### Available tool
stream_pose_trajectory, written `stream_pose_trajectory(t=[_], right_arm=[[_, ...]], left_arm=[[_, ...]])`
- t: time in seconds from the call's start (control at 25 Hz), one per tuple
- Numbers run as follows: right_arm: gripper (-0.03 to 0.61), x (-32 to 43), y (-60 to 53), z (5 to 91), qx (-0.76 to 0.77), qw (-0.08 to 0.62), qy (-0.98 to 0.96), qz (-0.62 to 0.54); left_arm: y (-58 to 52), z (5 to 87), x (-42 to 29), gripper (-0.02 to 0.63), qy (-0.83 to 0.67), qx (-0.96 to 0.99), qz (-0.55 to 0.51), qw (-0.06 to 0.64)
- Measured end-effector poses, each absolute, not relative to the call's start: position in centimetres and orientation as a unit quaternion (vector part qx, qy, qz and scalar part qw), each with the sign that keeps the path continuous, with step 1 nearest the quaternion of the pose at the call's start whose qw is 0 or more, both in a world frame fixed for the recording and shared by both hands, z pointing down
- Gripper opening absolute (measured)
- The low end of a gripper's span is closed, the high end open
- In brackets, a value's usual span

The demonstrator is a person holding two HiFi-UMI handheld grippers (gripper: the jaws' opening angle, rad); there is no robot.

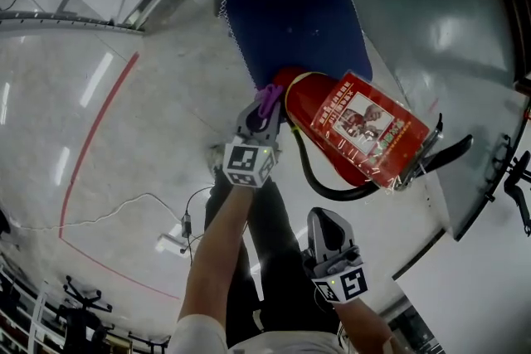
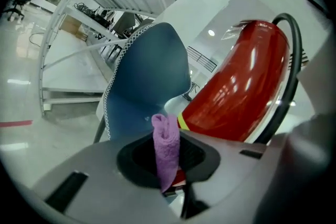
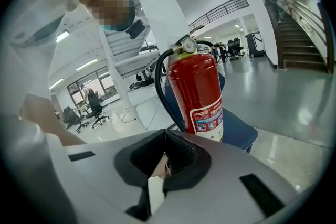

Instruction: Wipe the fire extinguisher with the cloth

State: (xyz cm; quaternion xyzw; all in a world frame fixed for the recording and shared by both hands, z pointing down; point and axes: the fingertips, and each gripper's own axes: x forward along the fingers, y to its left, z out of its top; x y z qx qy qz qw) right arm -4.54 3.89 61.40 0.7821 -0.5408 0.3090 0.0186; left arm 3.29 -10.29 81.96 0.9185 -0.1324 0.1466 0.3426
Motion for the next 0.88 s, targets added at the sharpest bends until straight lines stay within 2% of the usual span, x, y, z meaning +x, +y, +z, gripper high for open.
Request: stream_pose_trajectory(t=[0.36,0.88], right_arm=[[0.014,-3.9,3.7,61.0,0.785,0.019,-0.538,0.306],[0.014,-3.5,1.3,58.8,0.805,0.047,-0.523,0.276]], left_arm=[[-10.3,78.0,3.8,0.055,-0.119,0.917,0.097,0.367],[-9.6,69.3,3.1,0.055,-0.095,0.928,0.057,0.355]])
